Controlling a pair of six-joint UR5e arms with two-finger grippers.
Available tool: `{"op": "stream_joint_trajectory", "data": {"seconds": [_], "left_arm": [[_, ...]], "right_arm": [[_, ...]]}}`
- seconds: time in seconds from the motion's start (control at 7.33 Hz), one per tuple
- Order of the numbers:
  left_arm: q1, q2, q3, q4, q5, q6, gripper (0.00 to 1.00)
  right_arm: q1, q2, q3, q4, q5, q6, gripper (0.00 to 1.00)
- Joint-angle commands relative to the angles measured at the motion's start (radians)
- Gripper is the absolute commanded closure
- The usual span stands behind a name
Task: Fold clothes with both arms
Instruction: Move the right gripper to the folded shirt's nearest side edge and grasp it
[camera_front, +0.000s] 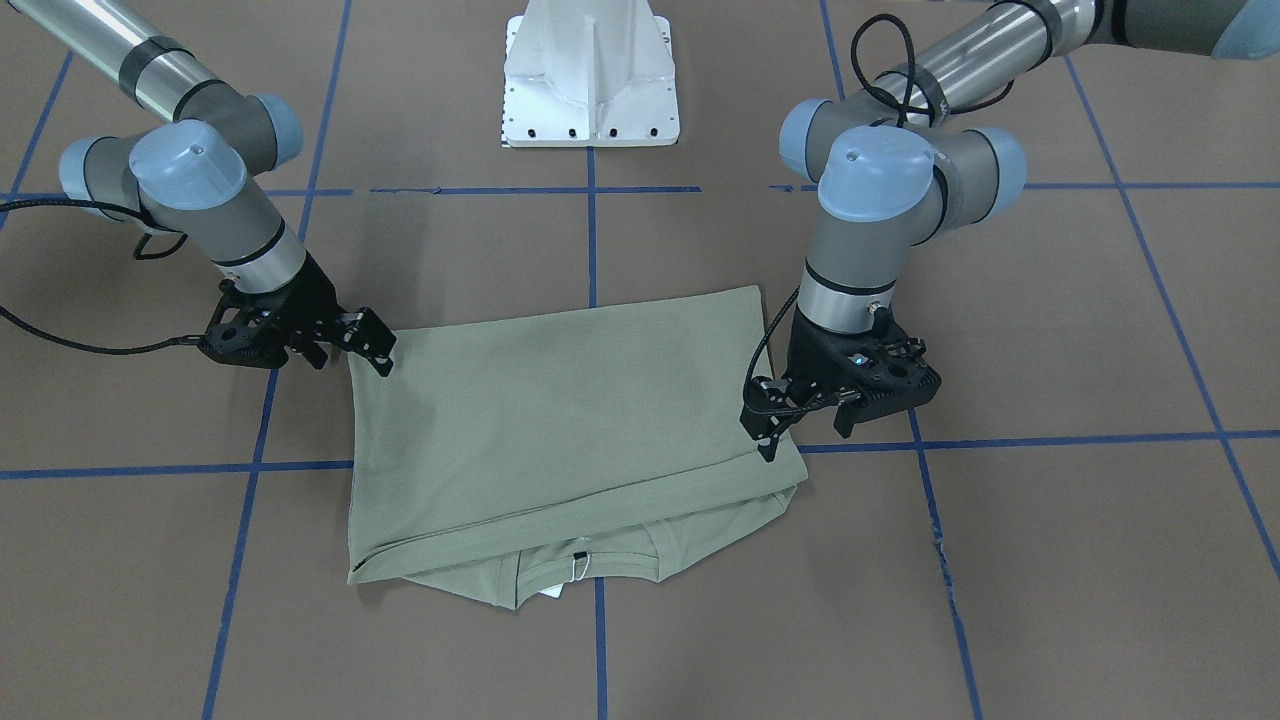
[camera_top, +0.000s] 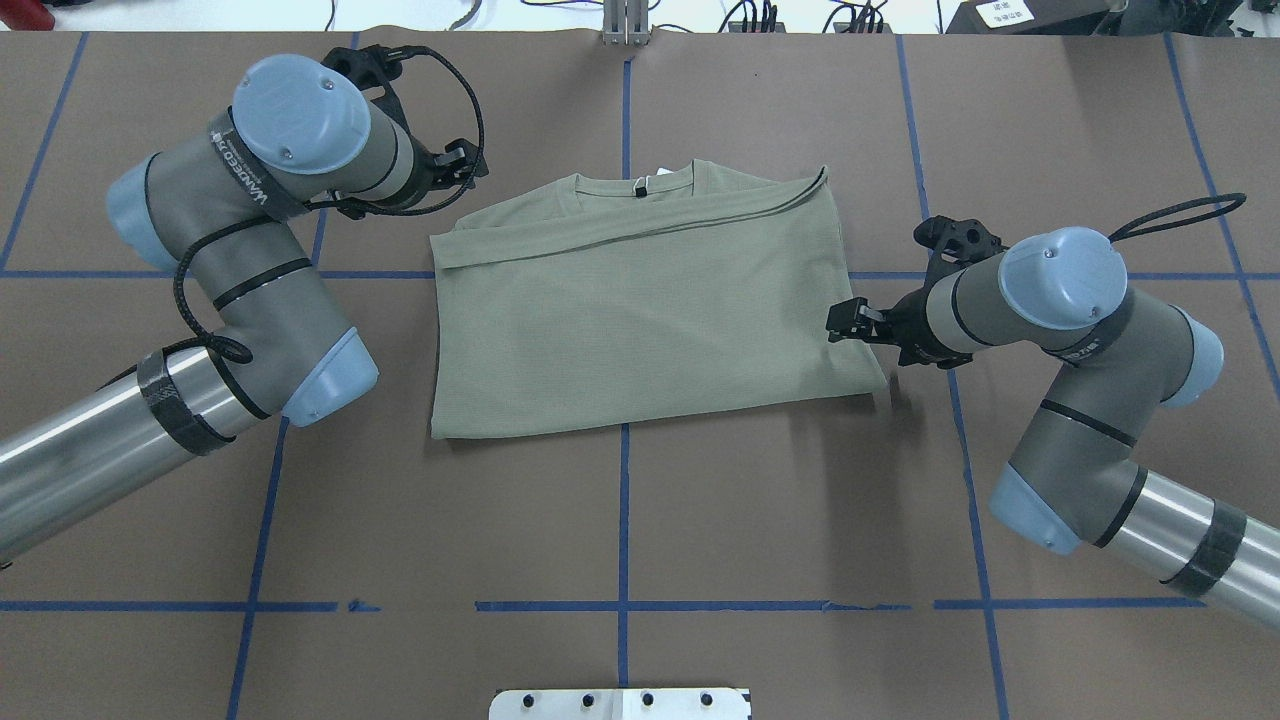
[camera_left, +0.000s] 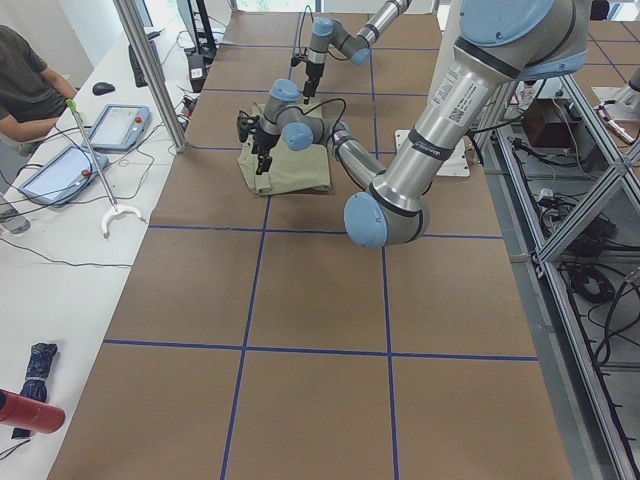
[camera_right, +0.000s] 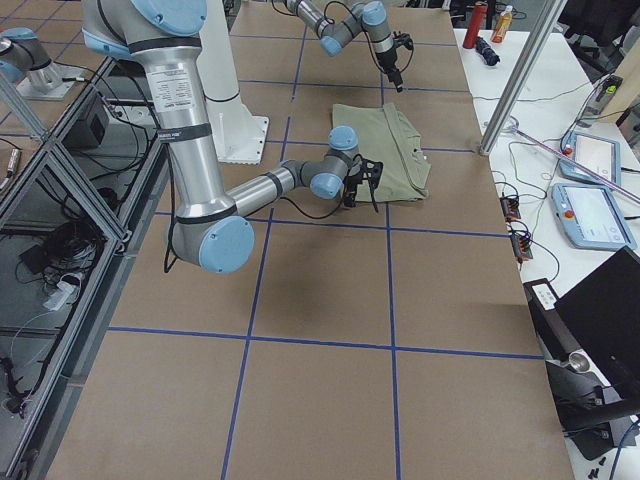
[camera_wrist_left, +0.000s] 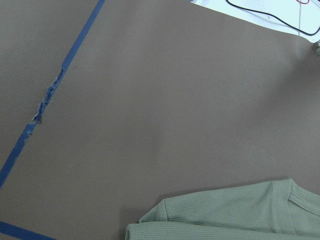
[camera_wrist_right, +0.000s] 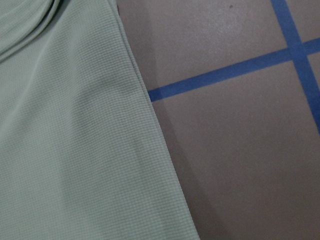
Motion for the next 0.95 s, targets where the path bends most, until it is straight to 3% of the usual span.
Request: {"op": "stream_joint_trajectory", "data": {"seconds": [0.0,0.41,0.55,0.68,0.82], "left_arm": [[0.000,0.000,0.000,-0.001,0.000,-0.001,0.00],[0.000,0.002,0.000,-0.001,0.002,-0.001,0.00],[0.000,0.000,0.000,-0.001,0.002,-0.001,0.00],[0.002,0.000,-0.001,-0.001,0.002,-0.001,0.00],[0.002,0.000,0.000,-0.001,0.002,-0.001,0.00]], "right_arm": [[-0.011,-0.001,0.020,-0.027,-0.002,-0.001,0.01],[-0.029,-0.002,0.029,-0.029,0.003,0.001,0.02],[-0.038,-0.008,0.029,-0.029,0.000,0.001,0.10],[-0.038,-0.010,0.031,-0.029,0.003,0.001,0.31],[-0.038,-0.010,0.040,-0.029,0.007,0.002,0.66]]}}
